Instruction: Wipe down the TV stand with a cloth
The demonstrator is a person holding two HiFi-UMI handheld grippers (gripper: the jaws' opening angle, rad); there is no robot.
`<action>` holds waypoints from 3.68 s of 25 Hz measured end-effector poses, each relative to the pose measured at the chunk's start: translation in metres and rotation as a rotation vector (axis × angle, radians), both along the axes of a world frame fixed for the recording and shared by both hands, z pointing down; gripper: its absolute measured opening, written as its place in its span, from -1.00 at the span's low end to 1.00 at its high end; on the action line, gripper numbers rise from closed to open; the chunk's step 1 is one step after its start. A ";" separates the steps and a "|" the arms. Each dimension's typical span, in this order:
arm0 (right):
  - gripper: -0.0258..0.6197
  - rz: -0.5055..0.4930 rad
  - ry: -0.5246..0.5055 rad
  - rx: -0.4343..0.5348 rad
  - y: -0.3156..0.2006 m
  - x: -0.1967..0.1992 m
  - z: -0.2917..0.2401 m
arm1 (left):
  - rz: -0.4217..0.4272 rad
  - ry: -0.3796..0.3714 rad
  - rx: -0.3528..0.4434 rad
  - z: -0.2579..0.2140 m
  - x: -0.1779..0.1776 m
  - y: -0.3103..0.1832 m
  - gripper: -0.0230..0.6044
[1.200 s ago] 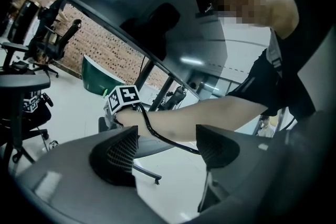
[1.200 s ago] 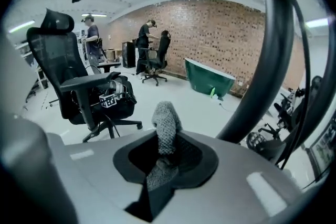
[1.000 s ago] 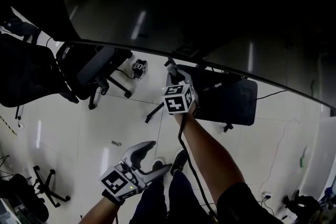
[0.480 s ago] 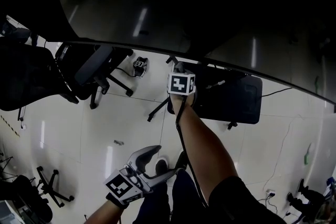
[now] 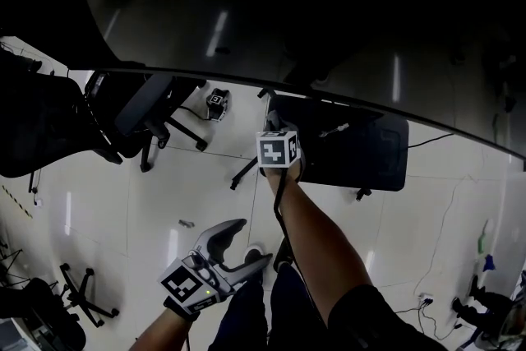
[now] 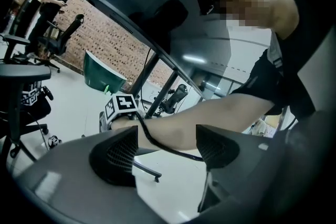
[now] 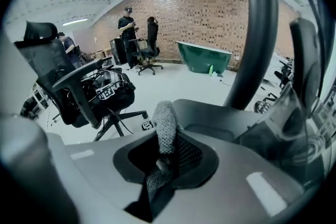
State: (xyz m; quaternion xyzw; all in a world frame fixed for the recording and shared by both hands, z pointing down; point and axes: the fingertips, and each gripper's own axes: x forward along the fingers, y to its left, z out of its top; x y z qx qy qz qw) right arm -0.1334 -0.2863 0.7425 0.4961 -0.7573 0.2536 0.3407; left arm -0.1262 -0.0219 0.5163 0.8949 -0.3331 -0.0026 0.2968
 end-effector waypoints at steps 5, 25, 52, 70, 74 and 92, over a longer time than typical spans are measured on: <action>-0.73 -0.021 -0.039 -0.026 0.047 0.001 0.003 | 0.000 -0.012 0.035 -0.011 -0.001 -0.012 0.26; -0.73 -0.161 -0.058 -0.024 0.110 0.042 0.006 | 0.046 -0.050 0.023 -0.007 0.034 -0.011 0.26; -0.73 0.272 0.037 0.009 0.107 0.405 0.001 | 0.270 -0.038 0.017 0.004 0.162 -0.049 0.26; -0.73 -0.119 -0.112 0.054 0.002 0.230 -0.024 | 0.216 -0.037 0.010 0.007 0.150 -0.062 0.26; -0.73 -0.184 -0.059 0.020 -0.024 0.200 -0.014 | 0.194 -0.038 0.003 0.011 0.143 -0.064 0.26; -0.73 -0.050 0.076 0.018 -0.025 0.335 -0.006 | 0.230 -0.022 -0.012 0.014 0.167 -0.063 0.26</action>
